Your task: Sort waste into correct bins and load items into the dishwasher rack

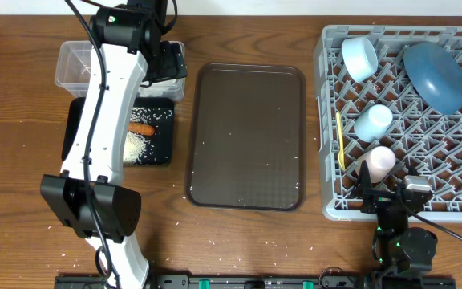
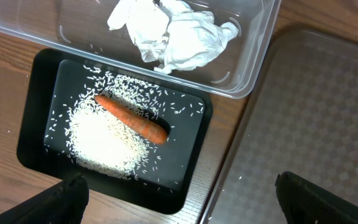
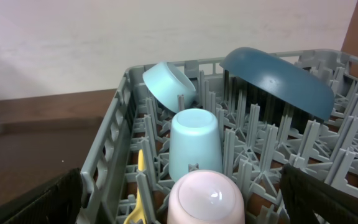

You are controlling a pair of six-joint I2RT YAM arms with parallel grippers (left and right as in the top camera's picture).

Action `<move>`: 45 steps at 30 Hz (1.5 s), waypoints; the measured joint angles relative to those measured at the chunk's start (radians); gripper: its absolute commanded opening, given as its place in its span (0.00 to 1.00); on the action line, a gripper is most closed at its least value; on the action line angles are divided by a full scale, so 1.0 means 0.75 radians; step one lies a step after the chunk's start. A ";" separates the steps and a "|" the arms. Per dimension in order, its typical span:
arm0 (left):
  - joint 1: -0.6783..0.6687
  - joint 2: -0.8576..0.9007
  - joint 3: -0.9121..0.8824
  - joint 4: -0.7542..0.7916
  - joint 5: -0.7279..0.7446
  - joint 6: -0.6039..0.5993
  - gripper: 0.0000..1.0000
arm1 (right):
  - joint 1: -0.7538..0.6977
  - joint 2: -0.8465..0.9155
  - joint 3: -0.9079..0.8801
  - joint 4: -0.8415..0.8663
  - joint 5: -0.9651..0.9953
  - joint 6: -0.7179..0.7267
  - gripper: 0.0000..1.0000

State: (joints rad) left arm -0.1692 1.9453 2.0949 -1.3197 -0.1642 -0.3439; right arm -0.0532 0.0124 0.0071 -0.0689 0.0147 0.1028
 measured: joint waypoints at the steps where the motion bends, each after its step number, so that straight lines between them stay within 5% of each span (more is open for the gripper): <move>1: 0.000 0.000 0.000 0.000 0.000 0.000 0.99 | 0.000 0.001 0.000 0.000 0.000 0.000 0.99; 13: -0.006 -0.004 -0.001 0.003 0.000 0.005 0.98 | 0.000 0.000 0.000 0.000 0.000 0.000 0.99; 23: -0.084 -0.350 -0.241 0.564 0.024 0.105 0.98 | 0.000 0.000 0.000 -0.001 0.000 0.000 0.99; 36: -0.035 -1.158 -1.639 1.723 0.036 0.229 0.98 | 0.000 -0.001 0.000 0.001 0.000 0.004 0.99; 45: 0.073 -1.785 -2.432 2.087 0.036 0.209 0.99 | 0.000 -0.001 0.000 -0.001 -0.001 0.005 0.99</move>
State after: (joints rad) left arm -0.1143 0.6064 0.2710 0.2459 -0.1375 -0.1875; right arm -0.0532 0.0116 0.0071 -0.0692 0.0143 0.1062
